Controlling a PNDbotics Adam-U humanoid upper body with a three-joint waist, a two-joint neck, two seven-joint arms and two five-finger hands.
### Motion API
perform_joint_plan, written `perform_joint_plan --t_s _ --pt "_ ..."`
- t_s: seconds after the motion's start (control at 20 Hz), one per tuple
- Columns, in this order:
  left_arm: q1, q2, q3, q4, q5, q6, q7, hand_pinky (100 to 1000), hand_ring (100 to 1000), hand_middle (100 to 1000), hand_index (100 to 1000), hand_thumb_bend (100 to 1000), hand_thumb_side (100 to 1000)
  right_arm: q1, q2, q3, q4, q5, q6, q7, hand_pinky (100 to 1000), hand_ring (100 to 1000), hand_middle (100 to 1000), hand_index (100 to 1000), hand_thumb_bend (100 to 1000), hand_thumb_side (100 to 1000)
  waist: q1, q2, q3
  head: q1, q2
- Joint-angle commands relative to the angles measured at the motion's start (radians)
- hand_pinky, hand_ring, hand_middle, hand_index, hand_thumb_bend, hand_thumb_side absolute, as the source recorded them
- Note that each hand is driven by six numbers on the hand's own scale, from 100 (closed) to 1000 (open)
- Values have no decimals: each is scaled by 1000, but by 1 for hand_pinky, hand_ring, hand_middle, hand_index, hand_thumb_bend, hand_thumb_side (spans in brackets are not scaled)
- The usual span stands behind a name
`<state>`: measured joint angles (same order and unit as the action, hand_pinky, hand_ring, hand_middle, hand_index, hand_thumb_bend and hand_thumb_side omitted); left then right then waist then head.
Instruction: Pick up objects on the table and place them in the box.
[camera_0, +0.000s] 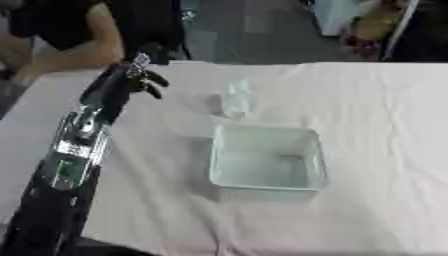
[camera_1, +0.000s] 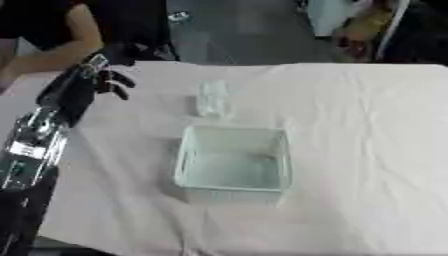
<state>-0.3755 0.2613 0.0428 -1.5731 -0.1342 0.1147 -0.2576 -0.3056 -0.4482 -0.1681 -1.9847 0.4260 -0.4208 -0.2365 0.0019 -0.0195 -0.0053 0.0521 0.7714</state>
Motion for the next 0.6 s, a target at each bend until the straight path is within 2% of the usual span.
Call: perform_joint_plan --t_s 0.05,0.6 --pt "-11 17 0 -22 -3 -4 -3 514 595 804 1000 100 1000 -11 -14 -2 -15 -3 1 2 839 968 972 963 100 644 0 -9 -1 4 -1" --pt "-13 20 3 -22 -10 -1 -1 518 601 802 1000 100 1000 -10 -15 -2 -15 -4 2 3 839 968 971 963 100 647 0 -9 -4 1 -1"
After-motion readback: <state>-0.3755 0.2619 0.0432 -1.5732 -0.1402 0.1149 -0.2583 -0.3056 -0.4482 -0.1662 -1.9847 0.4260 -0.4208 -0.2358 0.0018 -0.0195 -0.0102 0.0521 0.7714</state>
